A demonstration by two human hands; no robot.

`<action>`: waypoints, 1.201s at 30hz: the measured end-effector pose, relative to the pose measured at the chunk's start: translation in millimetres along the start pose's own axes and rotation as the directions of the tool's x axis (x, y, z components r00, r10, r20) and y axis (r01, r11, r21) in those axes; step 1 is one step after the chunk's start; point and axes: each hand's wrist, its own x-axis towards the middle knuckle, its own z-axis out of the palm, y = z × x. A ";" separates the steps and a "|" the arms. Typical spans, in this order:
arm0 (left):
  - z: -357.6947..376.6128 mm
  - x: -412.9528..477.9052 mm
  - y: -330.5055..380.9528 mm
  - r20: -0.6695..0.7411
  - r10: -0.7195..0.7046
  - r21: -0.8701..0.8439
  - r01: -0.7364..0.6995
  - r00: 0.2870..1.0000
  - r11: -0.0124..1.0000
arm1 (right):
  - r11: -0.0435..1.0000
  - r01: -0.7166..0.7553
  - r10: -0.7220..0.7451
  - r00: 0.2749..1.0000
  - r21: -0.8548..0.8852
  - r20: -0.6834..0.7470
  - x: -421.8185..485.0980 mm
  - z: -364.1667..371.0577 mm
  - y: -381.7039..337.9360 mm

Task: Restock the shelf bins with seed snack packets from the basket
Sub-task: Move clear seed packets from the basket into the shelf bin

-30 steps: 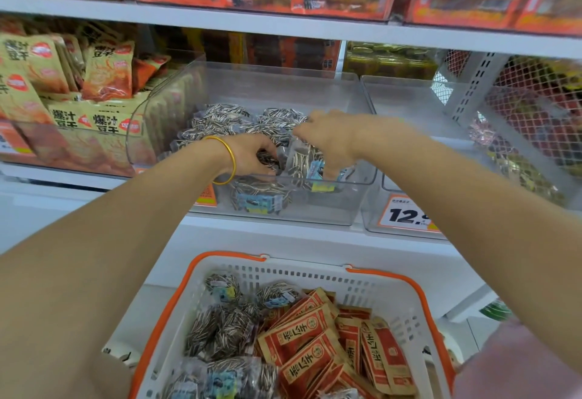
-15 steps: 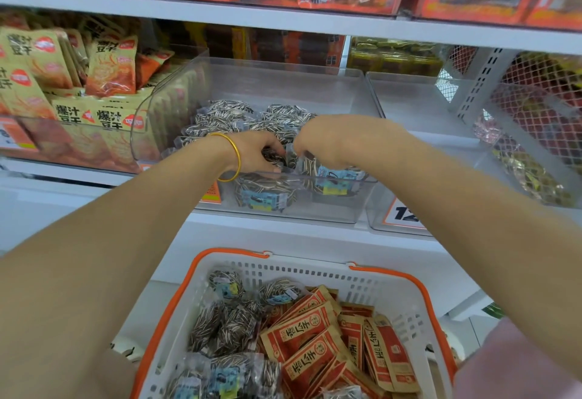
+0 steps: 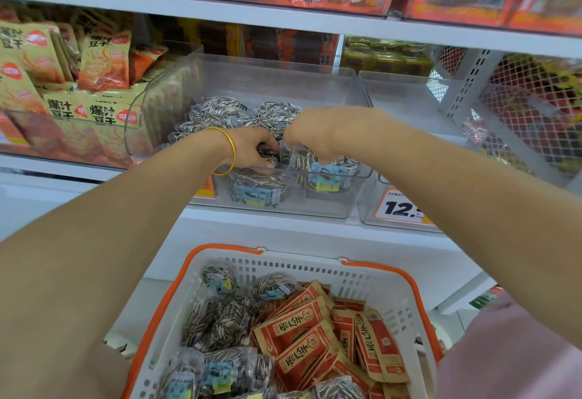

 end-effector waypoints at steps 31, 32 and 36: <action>2.3 -3.9 1.0 0.008 -0.053 -0.012 0.053 0.999 0.999 | 0.883 0.014 -0.020 1.000 0.469 0.008 -10.6 27.3 17.5; 2.2 -3.4 0.7 0.006 -0.052 -0.017 0.052 0.999 0.999 | 0.777 -0.027 0.030 1.000 0.629 0.007 -15.5 25.5 25.6; 3.6 -1.6 -0.7 0.001 -0.059 -0.033 0.059 0.998 0.998 | 0.717 -0.062 0.212 0.968 0.694 -0.132 -13.1 36.5 29.7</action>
